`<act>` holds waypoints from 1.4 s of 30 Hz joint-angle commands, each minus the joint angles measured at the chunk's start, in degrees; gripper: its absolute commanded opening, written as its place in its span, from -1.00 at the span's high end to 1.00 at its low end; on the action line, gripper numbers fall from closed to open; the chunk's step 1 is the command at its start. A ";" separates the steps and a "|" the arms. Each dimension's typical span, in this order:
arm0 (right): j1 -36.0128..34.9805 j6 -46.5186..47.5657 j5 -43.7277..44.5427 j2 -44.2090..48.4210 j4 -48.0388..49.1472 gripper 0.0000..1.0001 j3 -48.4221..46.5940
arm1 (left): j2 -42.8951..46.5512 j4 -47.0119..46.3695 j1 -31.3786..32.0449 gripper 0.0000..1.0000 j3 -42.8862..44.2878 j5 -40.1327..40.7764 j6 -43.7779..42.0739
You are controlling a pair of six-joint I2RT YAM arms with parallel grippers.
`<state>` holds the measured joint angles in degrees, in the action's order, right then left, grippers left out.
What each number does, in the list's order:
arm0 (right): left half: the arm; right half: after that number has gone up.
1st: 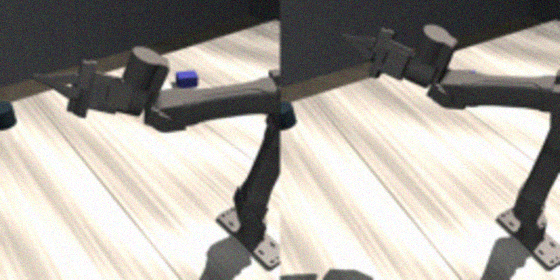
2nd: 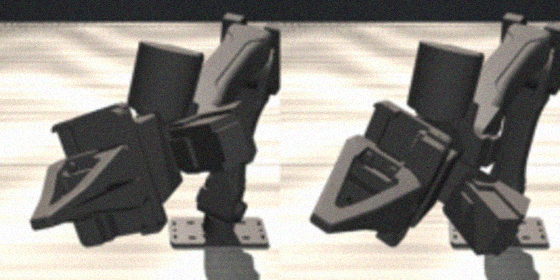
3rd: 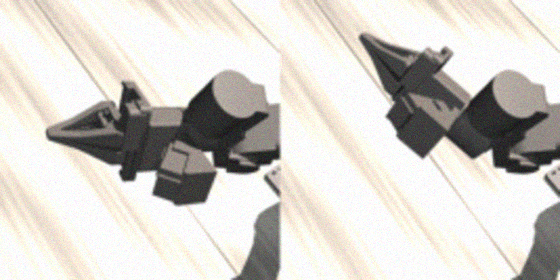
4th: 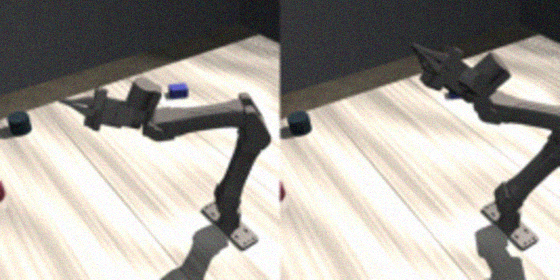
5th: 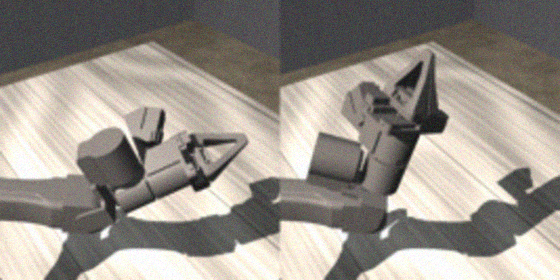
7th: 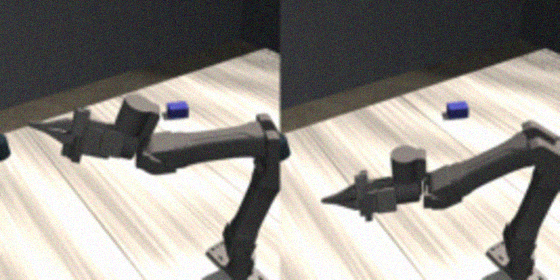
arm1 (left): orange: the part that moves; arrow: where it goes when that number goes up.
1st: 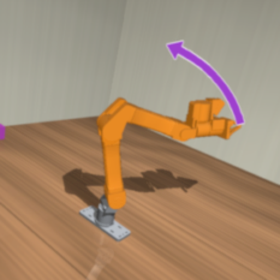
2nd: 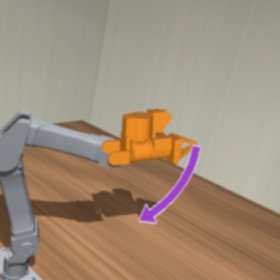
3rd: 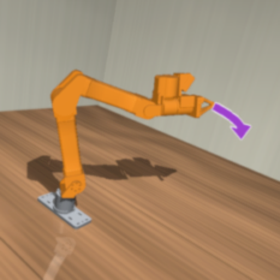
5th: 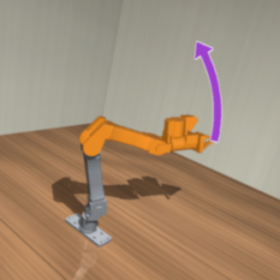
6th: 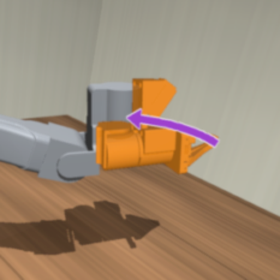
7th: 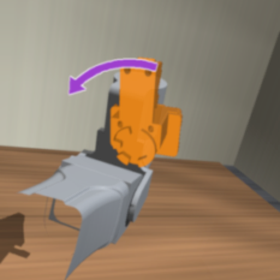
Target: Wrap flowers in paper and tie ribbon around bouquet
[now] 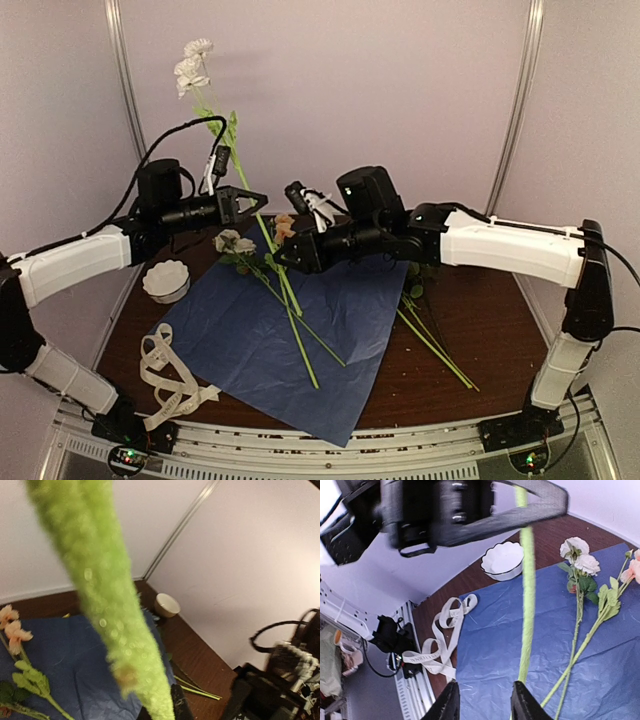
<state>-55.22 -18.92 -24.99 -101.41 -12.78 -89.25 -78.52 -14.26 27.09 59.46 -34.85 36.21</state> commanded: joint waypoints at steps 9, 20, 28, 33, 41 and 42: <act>12.94 -3.32 31.46 11.54 -25.38 0.22 6.19 | -25.65 14.98 -0.99 1.00 7.23 4.90 10.31; 29.41 -0.86 27.04 1.97 -41.22 0.12 12.40 | -25.71 31.55 2.02 -0.89 11.85 11.99 -2.84; 31.09 1.00 19.59 -6.01 -40.60 0.13 12.48 | -16.22 42.83 3.32 -0.95 10.43 23.33 -11.83; 31.31 1.50 19.94 -10.16 -41.58 0.29 10.86 | -12.10 43.49 3.32 -0.95 9.24 24.57 -13.62; 31.52 2.77 35.91 -4.79 -43.90 1.00 8.21 | -9.54 44.49 3.33 -0.96 8.96 25.84 -15.52; 31.52 2.77 39.05 -2.99 -44.61 1.00 7.54 | -9.21 44.54 3.34 -0.96 9.11 25.46 -15.95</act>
<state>-24.05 -16.82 0.78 -111.42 -54.83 -78.08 -89.89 29.69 30.70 68.84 -9.89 22.87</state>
